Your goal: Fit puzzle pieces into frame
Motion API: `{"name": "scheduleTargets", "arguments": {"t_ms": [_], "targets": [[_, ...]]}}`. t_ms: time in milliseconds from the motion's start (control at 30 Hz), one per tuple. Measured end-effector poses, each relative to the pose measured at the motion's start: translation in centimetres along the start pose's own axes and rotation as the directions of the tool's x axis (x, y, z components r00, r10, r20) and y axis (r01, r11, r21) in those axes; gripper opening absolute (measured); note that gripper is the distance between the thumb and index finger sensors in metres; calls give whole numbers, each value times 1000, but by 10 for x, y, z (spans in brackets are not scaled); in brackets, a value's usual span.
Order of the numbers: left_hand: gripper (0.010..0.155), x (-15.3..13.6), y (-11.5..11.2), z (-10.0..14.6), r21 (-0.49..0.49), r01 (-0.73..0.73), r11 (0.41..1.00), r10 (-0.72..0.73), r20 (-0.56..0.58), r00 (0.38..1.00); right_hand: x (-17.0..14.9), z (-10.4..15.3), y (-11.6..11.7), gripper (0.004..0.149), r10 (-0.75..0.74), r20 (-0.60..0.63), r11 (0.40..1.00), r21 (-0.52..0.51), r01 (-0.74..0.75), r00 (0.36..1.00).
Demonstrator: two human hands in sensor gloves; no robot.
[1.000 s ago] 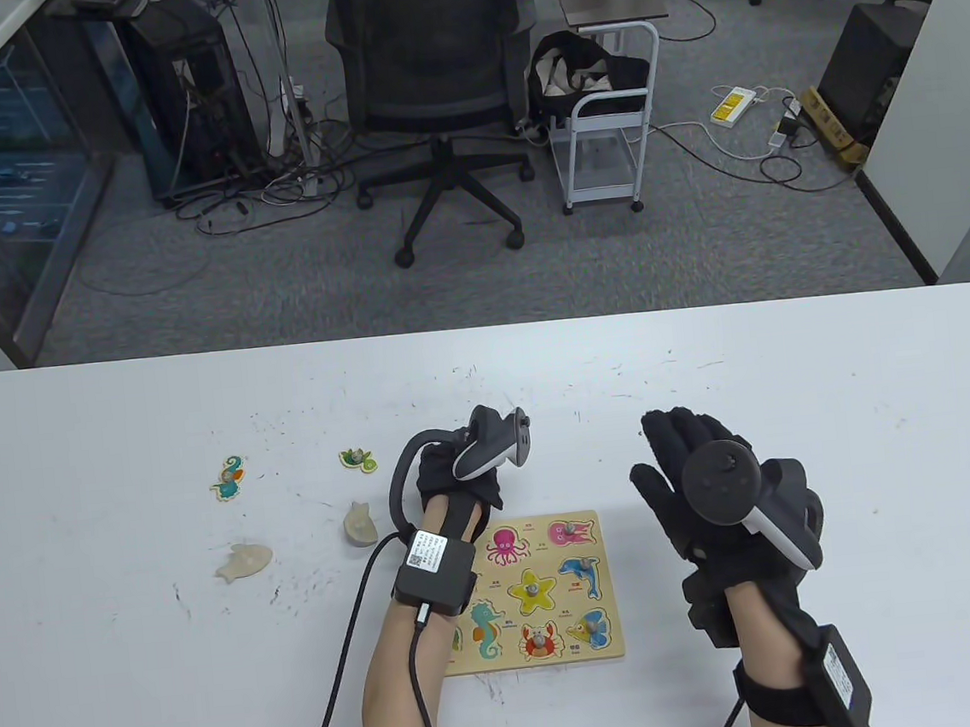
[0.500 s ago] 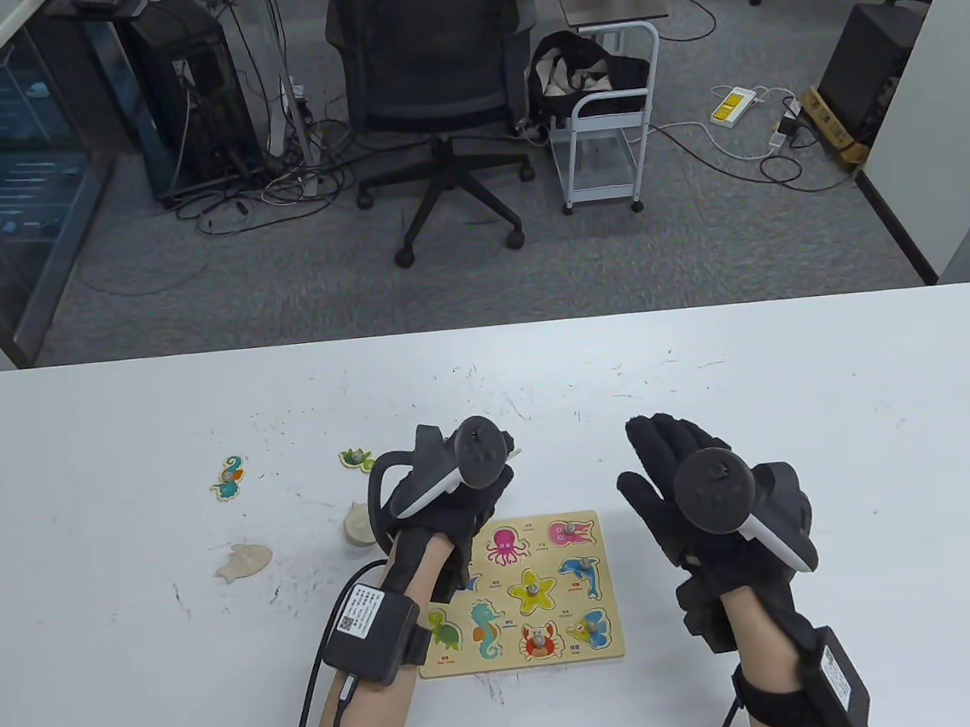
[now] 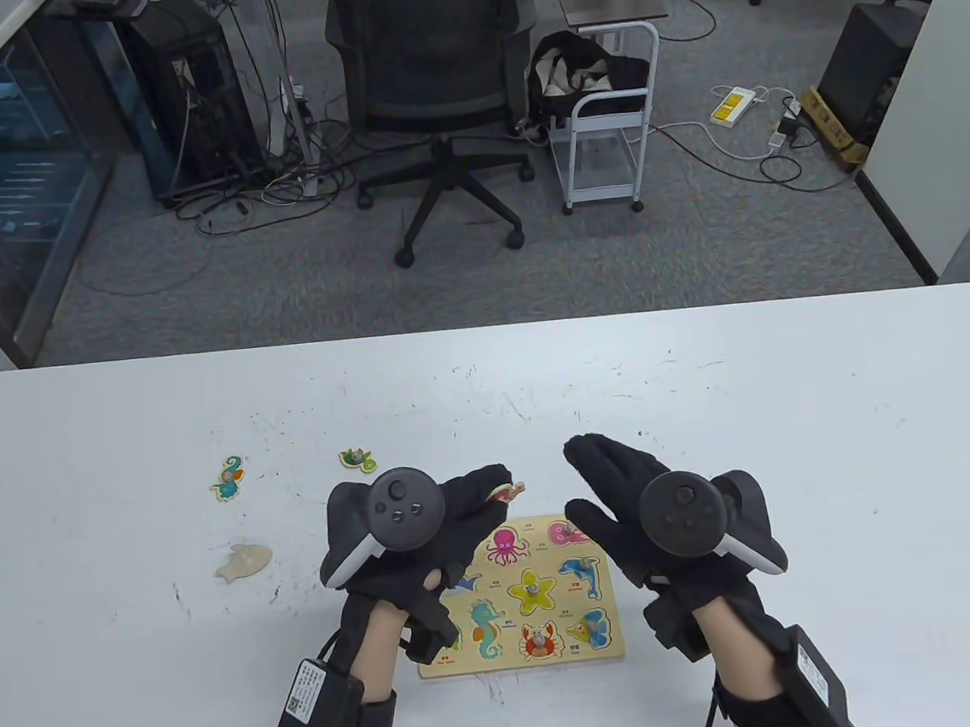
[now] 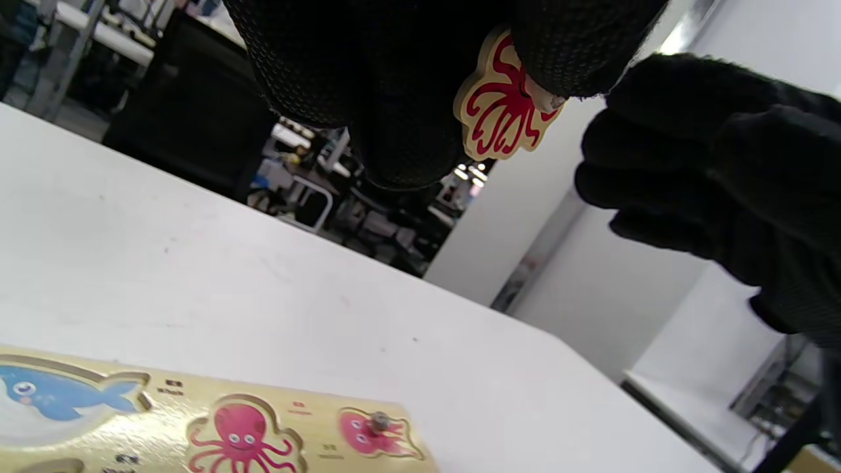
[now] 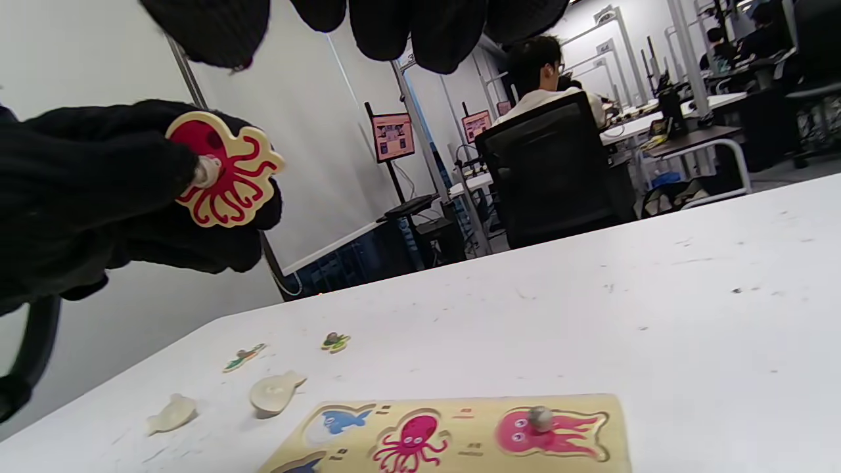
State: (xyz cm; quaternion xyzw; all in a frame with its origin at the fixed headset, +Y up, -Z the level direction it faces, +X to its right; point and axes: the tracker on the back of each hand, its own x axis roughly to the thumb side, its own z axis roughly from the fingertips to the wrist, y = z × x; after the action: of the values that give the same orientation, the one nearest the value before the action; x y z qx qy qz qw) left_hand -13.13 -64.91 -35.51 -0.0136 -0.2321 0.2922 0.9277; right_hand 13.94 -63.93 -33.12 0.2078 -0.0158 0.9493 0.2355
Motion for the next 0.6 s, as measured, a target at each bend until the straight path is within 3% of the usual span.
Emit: {"name": "scheduleTargets", "arguments": {"t_ms": [100, 400, 600], "targets": [[54, -1, 1, 7, -30, -66, 997, 67, 30, 997, 4, -2, 4, 68, -82, 48, 996, 41, 80, 995], [52, 5, 4, 18, 4, -157, 988, 156, 86, 984, 9, -7, 16, 65, -318, 110, 940, 168, 298, 942], [52, 9, 1, 17, 39, -206, 978, 202, 90, 975, 11, -8, 17, 62, -387, 110, 916, 157, 369, 915]]}}
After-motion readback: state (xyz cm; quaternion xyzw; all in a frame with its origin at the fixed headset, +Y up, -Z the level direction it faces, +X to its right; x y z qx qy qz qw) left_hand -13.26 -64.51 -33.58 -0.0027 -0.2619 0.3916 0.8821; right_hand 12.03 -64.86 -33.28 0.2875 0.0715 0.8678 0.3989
